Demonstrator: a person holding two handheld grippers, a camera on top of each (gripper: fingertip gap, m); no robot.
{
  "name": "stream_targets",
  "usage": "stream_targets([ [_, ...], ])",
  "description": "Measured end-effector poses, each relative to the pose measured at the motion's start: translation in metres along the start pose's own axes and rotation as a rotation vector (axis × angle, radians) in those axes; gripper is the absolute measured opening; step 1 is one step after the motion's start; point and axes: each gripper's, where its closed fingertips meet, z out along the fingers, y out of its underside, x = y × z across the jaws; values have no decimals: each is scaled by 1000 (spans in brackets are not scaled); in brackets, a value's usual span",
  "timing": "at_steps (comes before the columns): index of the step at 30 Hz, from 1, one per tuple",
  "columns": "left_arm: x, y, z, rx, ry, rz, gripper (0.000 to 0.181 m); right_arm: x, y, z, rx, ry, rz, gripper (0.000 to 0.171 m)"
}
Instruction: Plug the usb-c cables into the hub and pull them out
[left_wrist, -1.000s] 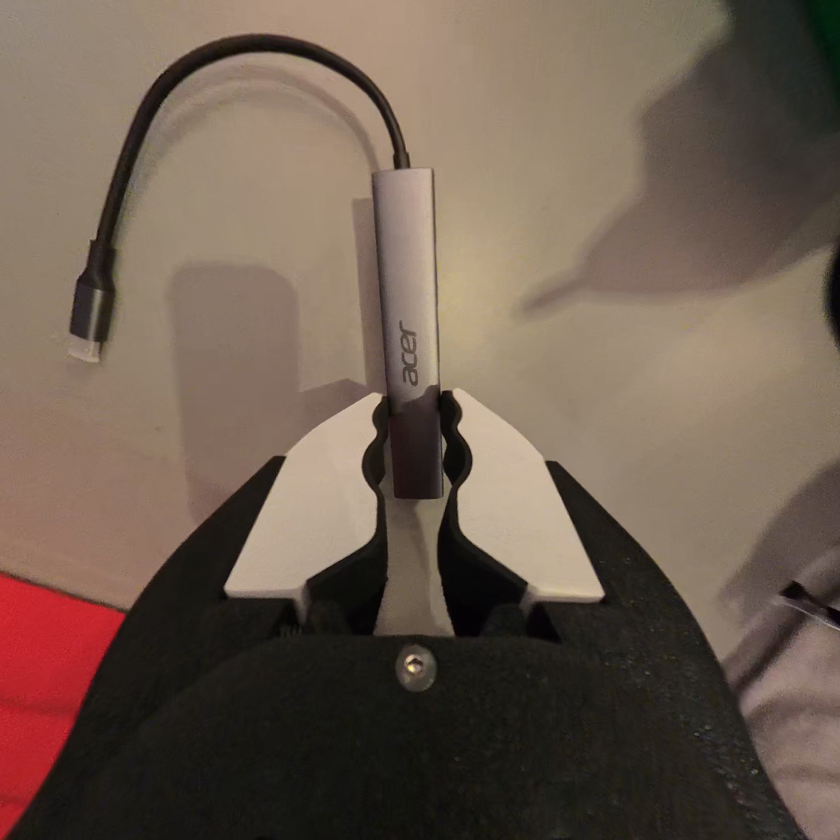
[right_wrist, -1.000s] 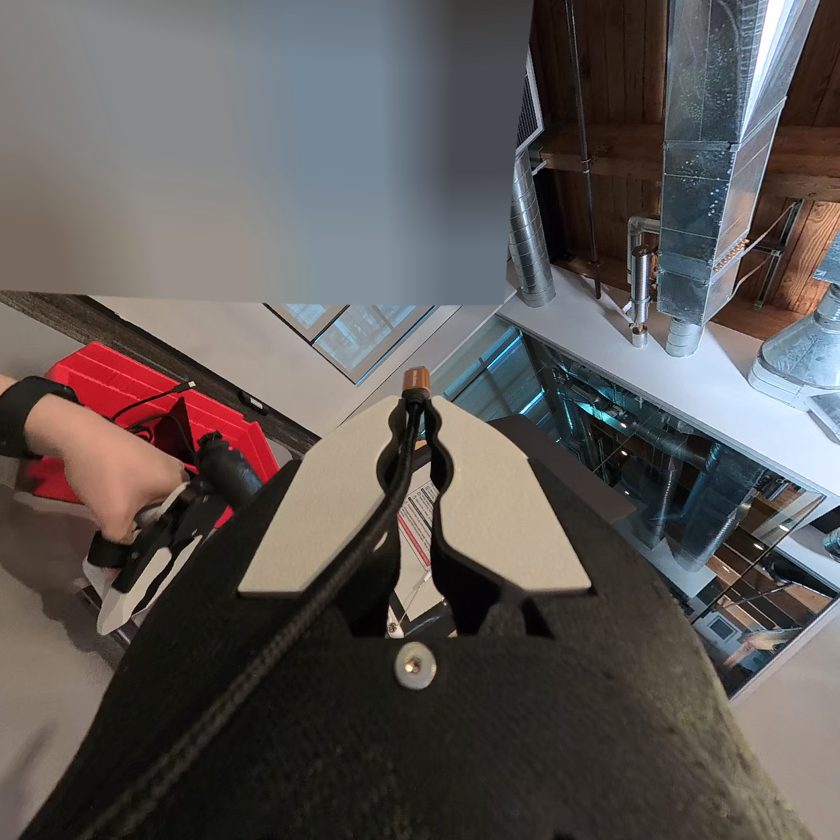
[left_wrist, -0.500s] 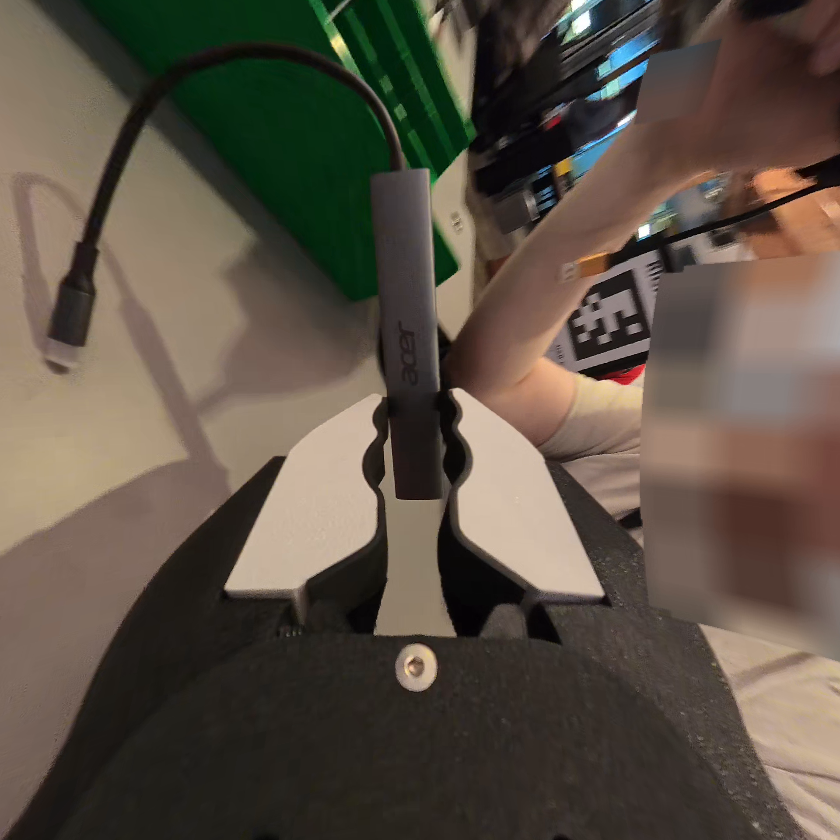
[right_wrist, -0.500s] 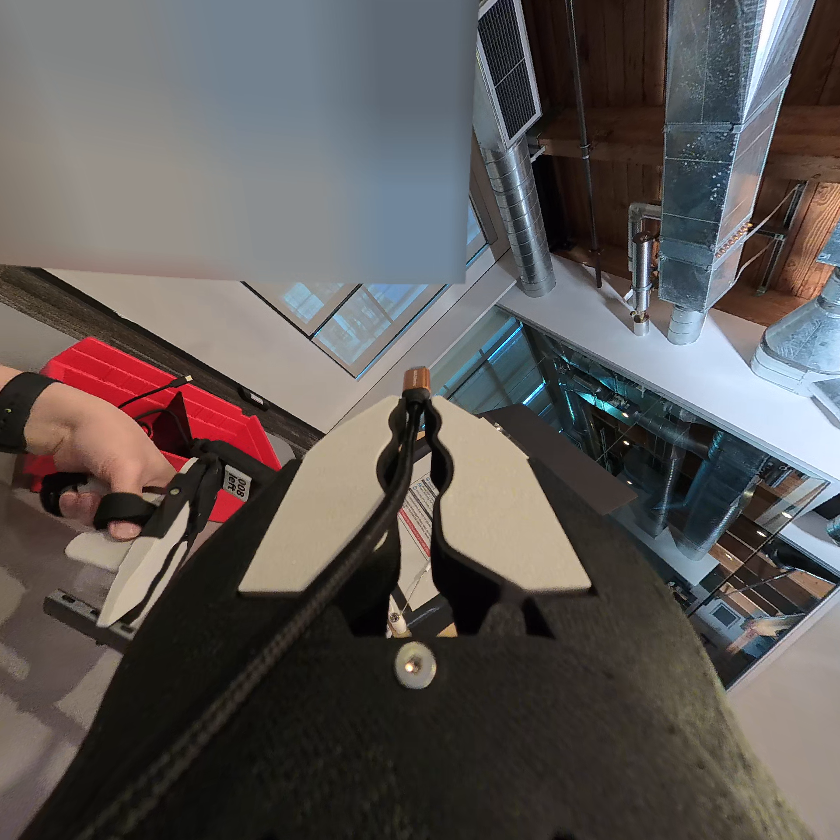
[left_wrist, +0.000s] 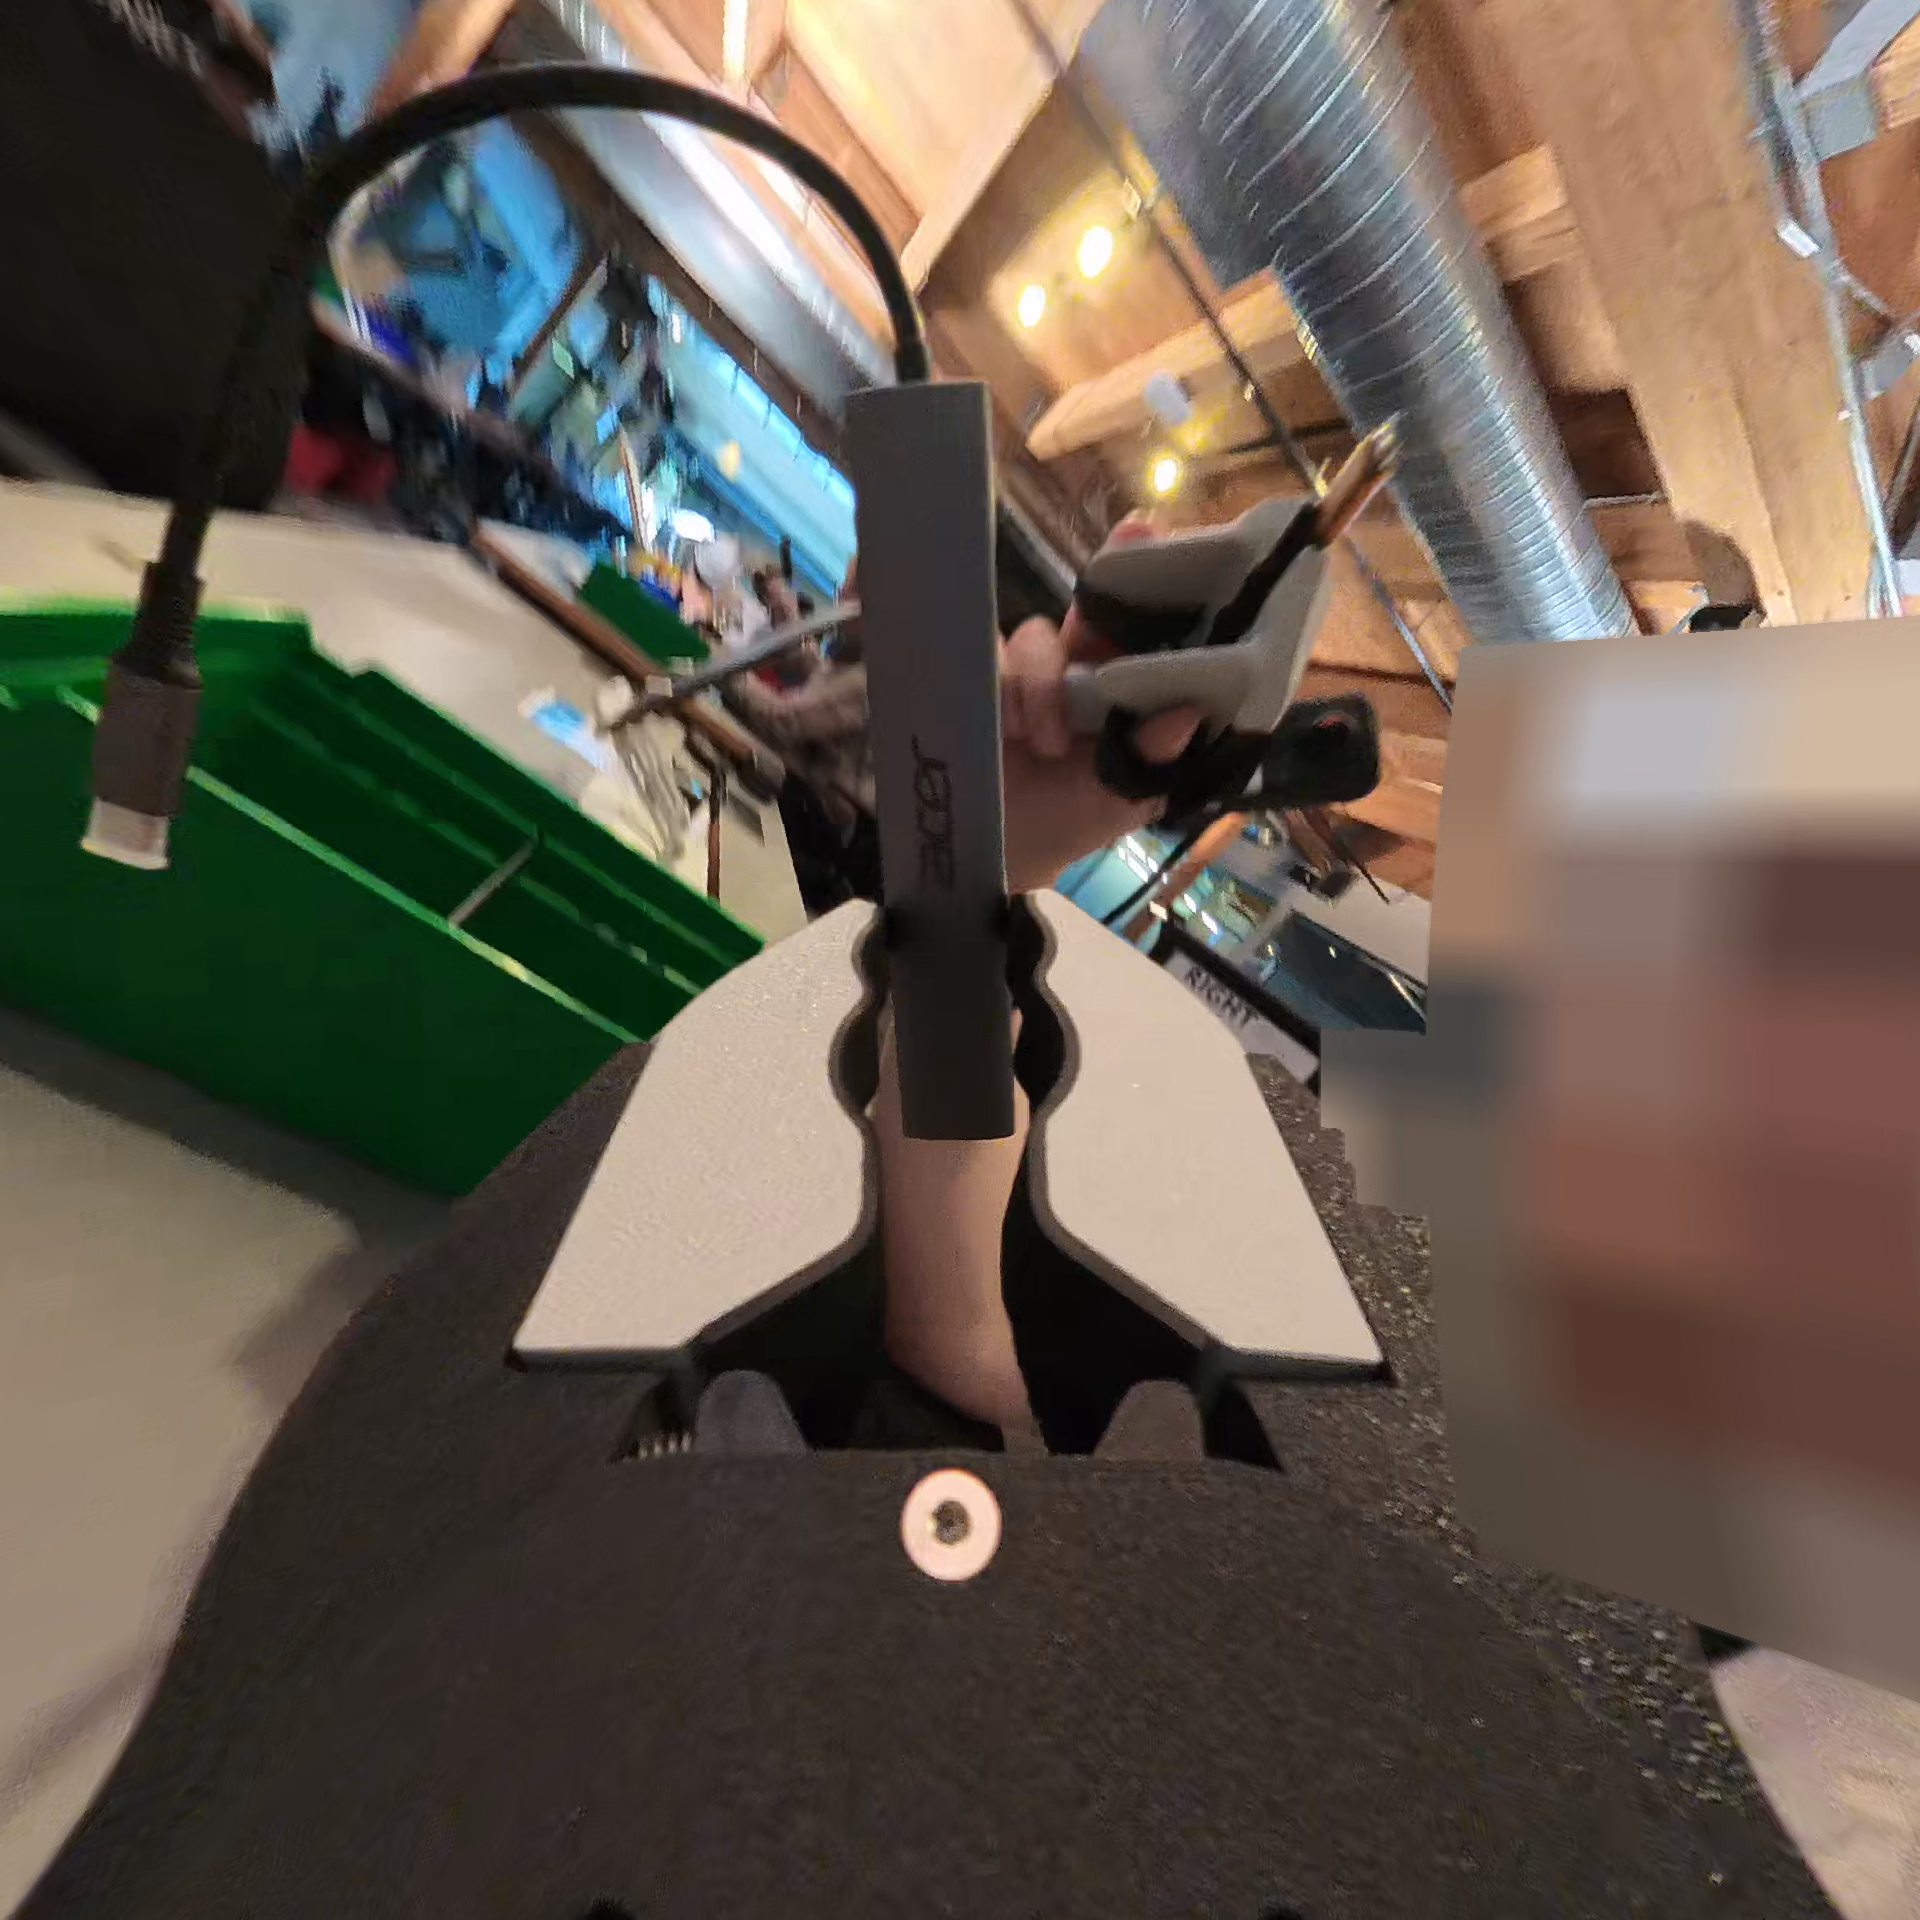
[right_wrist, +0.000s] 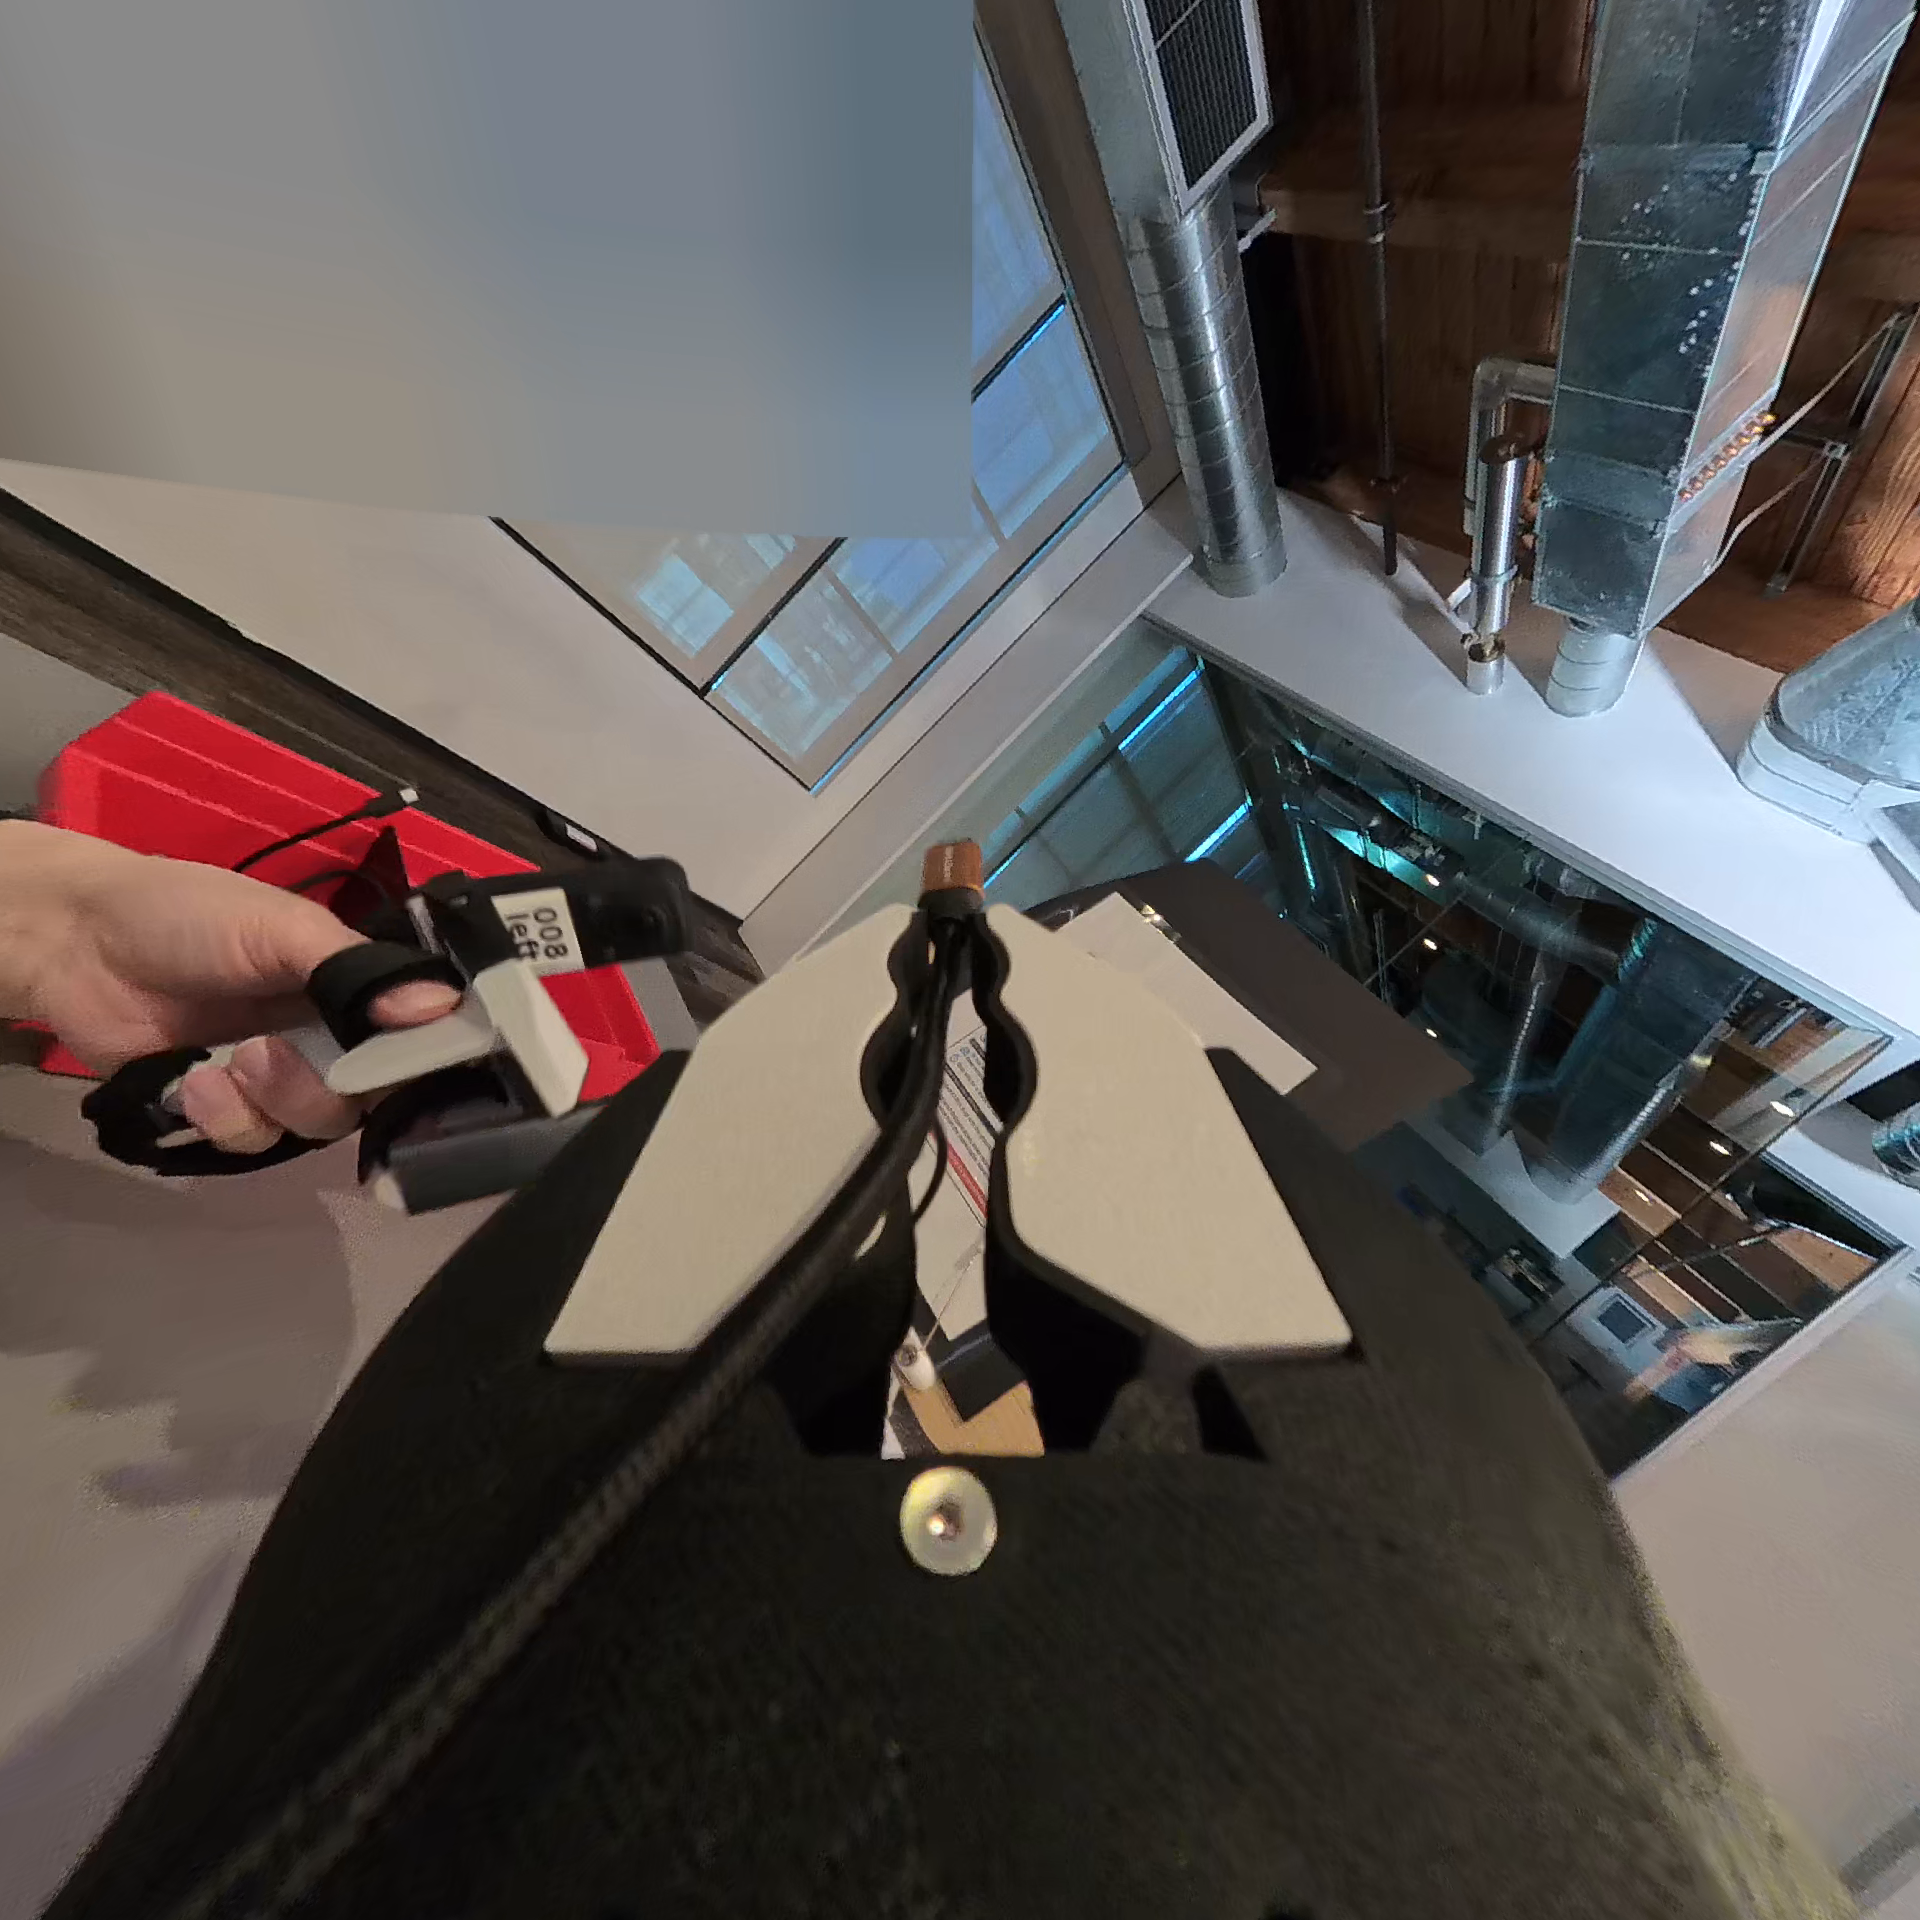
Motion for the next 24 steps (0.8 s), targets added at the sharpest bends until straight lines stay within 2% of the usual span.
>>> stream_targets([
  [5,21,-38,-20,252,-2,191,21,-6,-3,12,-40,5,-9,8],
  [9,31,-57,-41,369,-146,416,21,-22,-10,26,-68,-12,-85,8],
  [14,39,-69,-56,401,-399,709,21,-50,-17,47,-91,-51,-185,8],
  [18,39,-72,-61,344,-592,882,21,-68,-12,61,-144,-58,-332,8],
  [24,49,-70,-56,281,-668,1042,22,-75,5,74,-228,-4,-555,8],
])
